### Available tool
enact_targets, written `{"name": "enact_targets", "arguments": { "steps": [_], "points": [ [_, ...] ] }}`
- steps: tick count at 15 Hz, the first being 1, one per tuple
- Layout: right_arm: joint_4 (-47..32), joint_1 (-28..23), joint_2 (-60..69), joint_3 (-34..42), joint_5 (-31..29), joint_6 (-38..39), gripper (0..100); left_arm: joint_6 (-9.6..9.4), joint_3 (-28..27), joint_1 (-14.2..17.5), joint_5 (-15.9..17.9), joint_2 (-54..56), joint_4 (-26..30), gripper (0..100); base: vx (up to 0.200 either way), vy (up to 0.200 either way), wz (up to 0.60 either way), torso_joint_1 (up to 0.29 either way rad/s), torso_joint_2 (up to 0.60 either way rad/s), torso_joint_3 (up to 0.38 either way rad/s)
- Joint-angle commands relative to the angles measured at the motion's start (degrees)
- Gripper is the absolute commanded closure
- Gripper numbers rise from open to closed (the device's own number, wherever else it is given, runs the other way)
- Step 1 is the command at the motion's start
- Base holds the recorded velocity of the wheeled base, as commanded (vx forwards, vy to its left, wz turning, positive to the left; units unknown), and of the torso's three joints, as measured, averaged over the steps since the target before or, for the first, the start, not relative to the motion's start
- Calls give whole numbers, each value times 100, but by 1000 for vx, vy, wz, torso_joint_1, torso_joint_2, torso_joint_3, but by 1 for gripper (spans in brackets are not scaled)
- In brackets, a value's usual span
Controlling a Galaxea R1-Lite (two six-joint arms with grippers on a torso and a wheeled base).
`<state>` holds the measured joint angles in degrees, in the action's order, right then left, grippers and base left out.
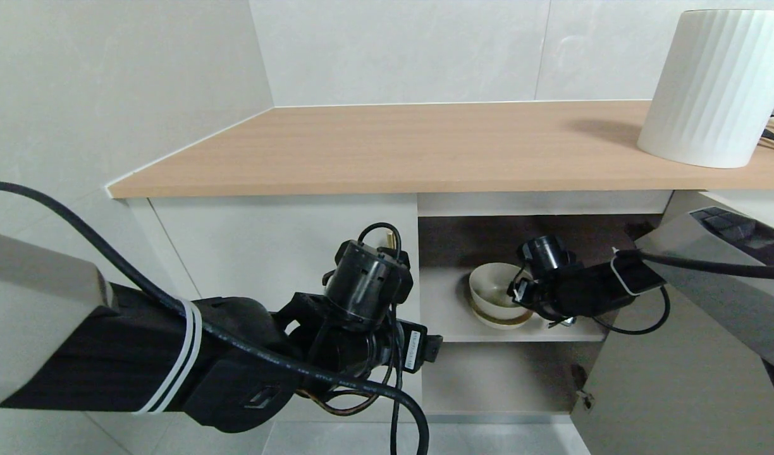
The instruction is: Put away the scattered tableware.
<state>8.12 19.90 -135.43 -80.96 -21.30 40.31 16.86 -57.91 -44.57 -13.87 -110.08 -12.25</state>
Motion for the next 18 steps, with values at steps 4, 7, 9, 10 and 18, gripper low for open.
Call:
{"name": "enact_targets", "arguments": {
  "steps": [4,7,9,10,18],
  "points": [
    [-3,181,877,774,513,-24,0,54,78,36,-10,66,-5,0,0,0,0,0,0,0],
    [-12,260,1844,1662,1013,-393,0,160,280,54,-1,250,-5,0,0,0,0,0,0,0],
    [-346,384,2495,2049,1075,-700,0,160,667,71,-10,505,-5,0,0,0,0,0,0,0],
    [-689,471,2873,2190,1110,-727,0,151,842,80,-10,628,-23,0,0,0,0,0,0,0],
    [-1207,1087,4437,3517,1453,-771,0,160,965,229,-10,1033,-164,0,-100,0,0,1,1,1]
  ]
}}
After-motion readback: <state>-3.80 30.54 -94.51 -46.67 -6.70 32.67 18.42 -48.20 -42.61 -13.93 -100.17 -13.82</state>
